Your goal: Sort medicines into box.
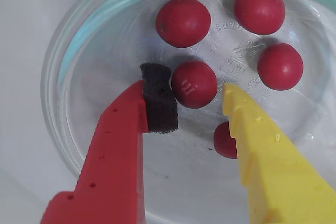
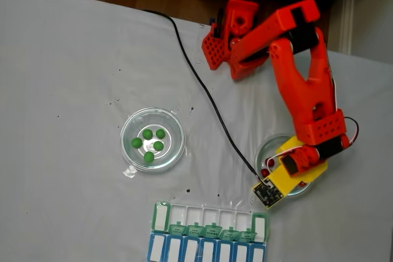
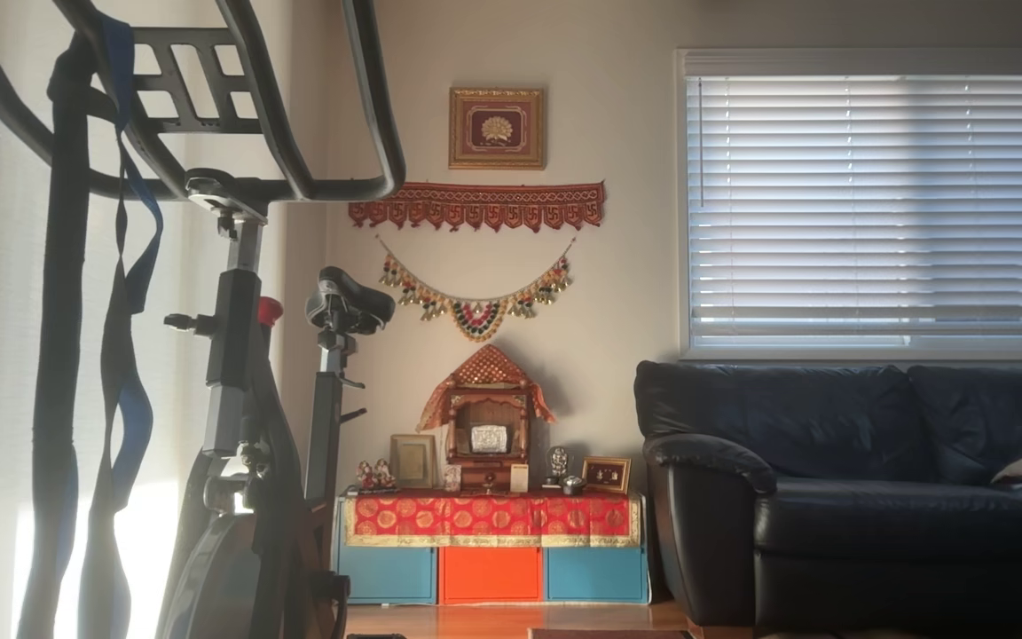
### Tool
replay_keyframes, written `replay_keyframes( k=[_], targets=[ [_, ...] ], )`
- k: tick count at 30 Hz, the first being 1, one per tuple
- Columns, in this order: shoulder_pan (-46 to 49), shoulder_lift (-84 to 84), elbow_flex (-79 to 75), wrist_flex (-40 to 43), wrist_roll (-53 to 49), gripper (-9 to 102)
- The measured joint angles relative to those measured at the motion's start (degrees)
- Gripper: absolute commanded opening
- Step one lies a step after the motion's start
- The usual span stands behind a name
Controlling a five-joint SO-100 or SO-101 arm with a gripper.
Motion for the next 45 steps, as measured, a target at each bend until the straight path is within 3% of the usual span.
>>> replay_keyframes(
  k=[45],
  targets=[
    [0.18, 0.7, 1.41, -3.16, 0.62, 18]
  ],
)
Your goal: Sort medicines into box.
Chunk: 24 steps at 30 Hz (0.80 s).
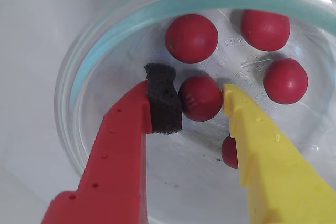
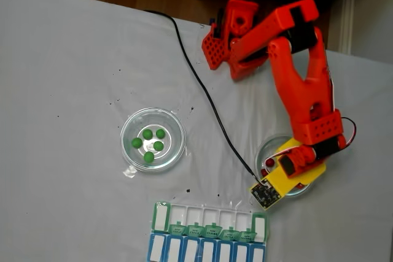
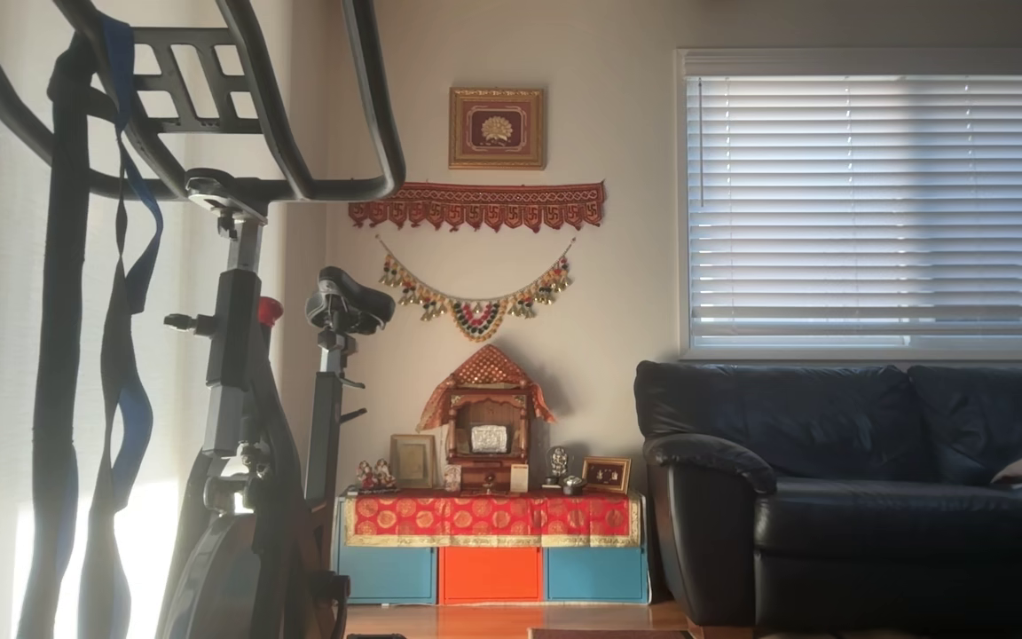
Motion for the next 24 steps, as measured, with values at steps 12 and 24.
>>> replay_keyframes(
  k=[12, 24],
  targets=[
    [-0.97, 0.0, 0.0, -0.09, 0.53, 18],
    [-2.02, 0.0, 0.09, -0.09, 0.7, 15]
  ],
)
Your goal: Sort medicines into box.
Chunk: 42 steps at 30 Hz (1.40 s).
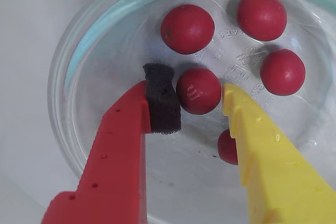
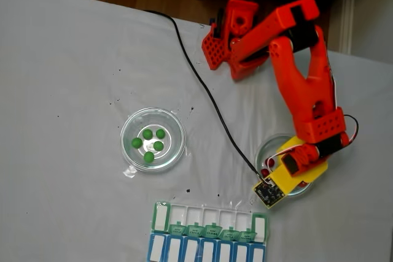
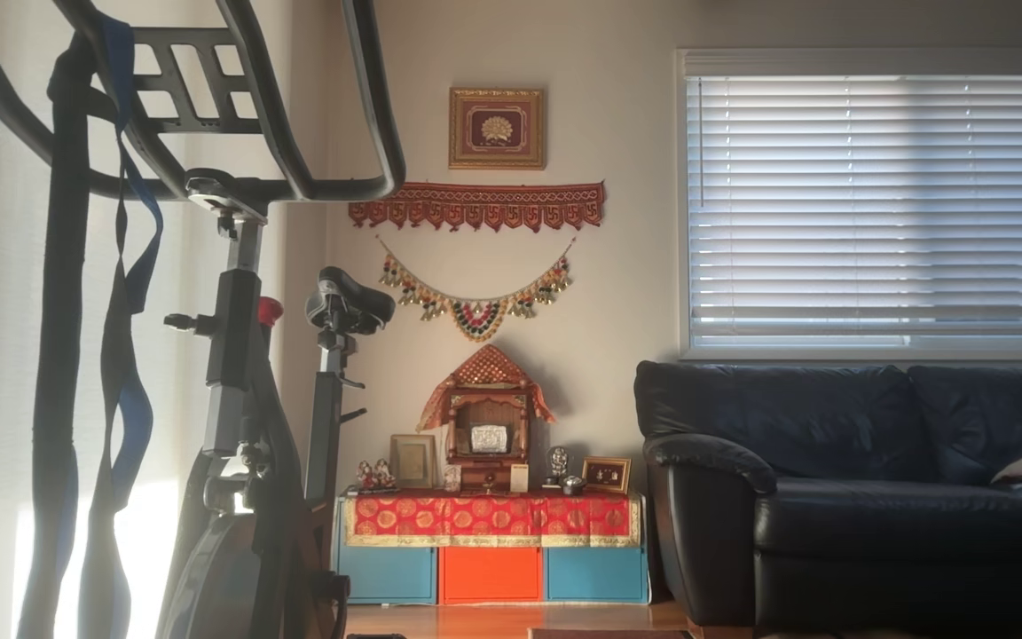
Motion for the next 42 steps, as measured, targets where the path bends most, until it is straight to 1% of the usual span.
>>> replay_keyframes(
  k=[19, 21, 27, 29, 36, 42],
  targets=[
    [-0.09, 0.44, 0.79, -1.41, 0.35, 10],
    [-0.09, 0.44, 0.79, -1.41, 0.35, 6],
    [-0.09, 0.44, 0.79, -1.41, 0.35, 4],
    [-0.09, 0.44, 0.79, -1.41, 0.35, 1],
    [-0.09, 0.53, 1.05, -2.2, 0.53, 1],
    [-0.26, 4.75, 5.01, -2.72, 1.32, 1]
  ],
)
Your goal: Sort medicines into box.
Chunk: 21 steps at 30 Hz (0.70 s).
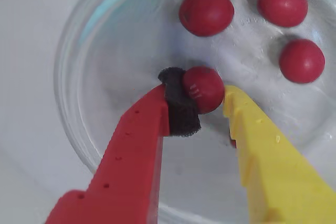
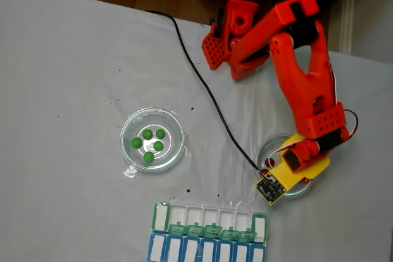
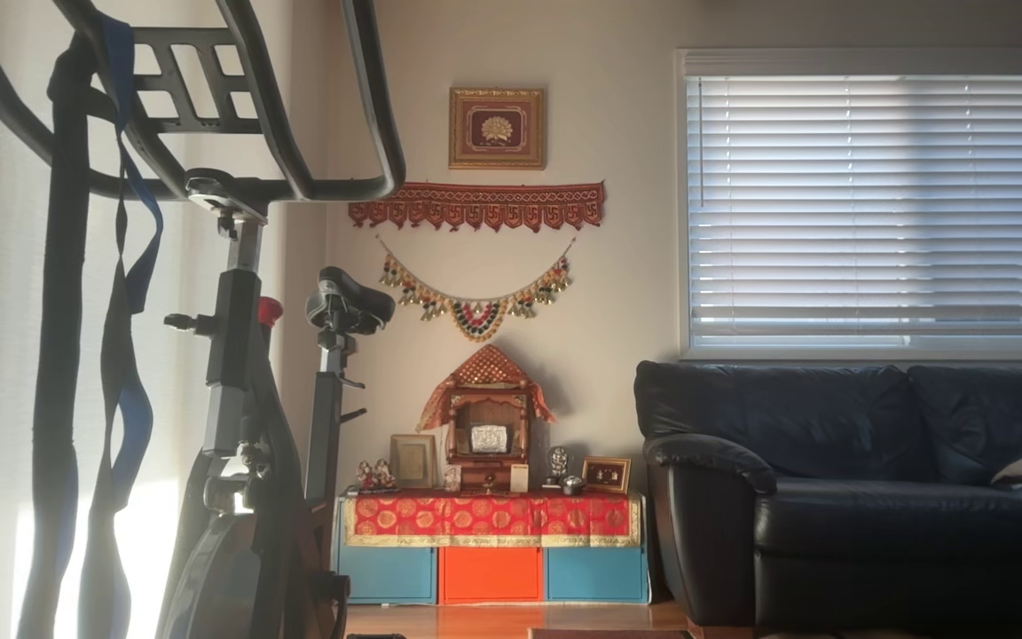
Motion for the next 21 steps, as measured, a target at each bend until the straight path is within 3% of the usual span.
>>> replay_keyframes(
  k=[21],
  targets=[
    [5.8, 22.85, 2.81, 5.62, 7.56, 1]
  ],
)
